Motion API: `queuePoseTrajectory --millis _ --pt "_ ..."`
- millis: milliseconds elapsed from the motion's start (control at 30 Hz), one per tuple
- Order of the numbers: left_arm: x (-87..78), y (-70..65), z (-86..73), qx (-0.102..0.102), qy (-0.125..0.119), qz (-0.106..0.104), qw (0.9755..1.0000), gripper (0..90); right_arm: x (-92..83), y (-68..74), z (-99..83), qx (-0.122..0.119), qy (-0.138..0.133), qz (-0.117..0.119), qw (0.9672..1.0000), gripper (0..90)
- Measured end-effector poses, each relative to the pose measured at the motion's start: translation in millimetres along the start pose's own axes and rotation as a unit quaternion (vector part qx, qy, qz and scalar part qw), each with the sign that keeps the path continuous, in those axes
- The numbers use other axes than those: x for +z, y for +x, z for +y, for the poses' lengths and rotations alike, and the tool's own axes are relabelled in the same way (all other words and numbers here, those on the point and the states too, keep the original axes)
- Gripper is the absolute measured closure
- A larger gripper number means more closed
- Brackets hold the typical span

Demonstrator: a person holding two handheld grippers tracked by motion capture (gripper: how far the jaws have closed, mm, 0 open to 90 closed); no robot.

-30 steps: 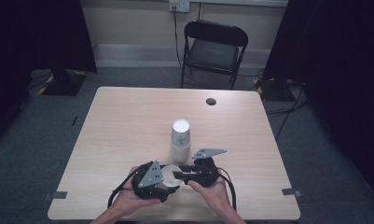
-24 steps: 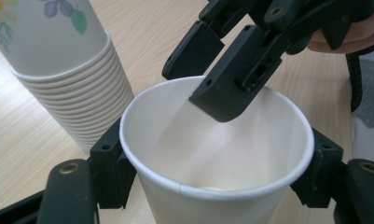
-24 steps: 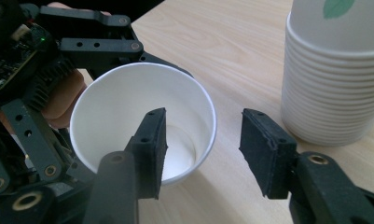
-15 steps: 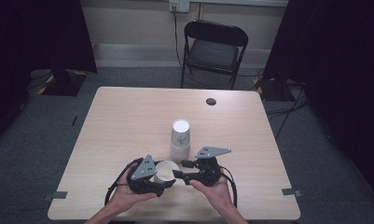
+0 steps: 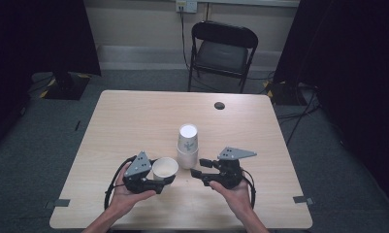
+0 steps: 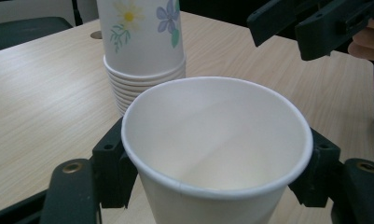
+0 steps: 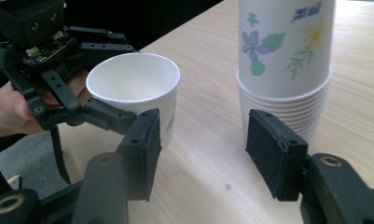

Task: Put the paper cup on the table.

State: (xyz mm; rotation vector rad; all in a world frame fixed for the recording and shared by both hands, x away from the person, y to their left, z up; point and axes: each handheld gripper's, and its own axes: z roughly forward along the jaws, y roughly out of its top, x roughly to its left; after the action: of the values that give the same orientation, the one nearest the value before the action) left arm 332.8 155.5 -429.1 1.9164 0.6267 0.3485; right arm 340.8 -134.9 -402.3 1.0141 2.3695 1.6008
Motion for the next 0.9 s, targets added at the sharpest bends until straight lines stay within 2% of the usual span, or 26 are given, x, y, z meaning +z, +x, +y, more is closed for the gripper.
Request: queuePoseTrajectory --millis 200,233,300,467,667,767,900 --pt "-2.1 10.6 -0.6 -0.009 -0.004 0.014 0.9999 29.6 -1.8 -9.3 -0.9 -0.007 0.009 -0.023 0.9997 43.2" --pt "-4.2 14.9 -1.1 -0.019 -0.008 0.021 0.9996 29.6 -1.8 -10.6 -1.6 -0.010 0.011 -0.023 0.9996 42.5" --pt "-7.1 17.9 -0.6 -0.024 -0.011 0.028 0.9992 29.6 -1.5 -13.0 -3.6 -0.015 0.011 -0.027 0.9995 40.8" --pt "-11.5 23.3 3.3 -0.024 -0.014 0.046 0.9986 29.8 -1.5 -18.0 -8.3 -0.024 0.018 -0.037 0.9988 36.7" --pt "-14.4 32.3 7.2 -0.036 -0.018 0.062 0.9973 30.0 -6.7 -30.3 -13.1 -0.009 0.010 -0.051 0.9986 33.6" --pt "-17.4 38.0 6.4 -0.043 -0.021 0.070 0.9964 30.1 -10.3 -34.6 -15.0 -0.008 0.012 -0.061 0.9980 33.4" --pt "-19.3 41.2 6.7 -0.037 -0.020 0.077 0.9961 30.1 -14.2 -36.1 -14.5 -0.006 0.007 -0.069 0.9976 33.4"
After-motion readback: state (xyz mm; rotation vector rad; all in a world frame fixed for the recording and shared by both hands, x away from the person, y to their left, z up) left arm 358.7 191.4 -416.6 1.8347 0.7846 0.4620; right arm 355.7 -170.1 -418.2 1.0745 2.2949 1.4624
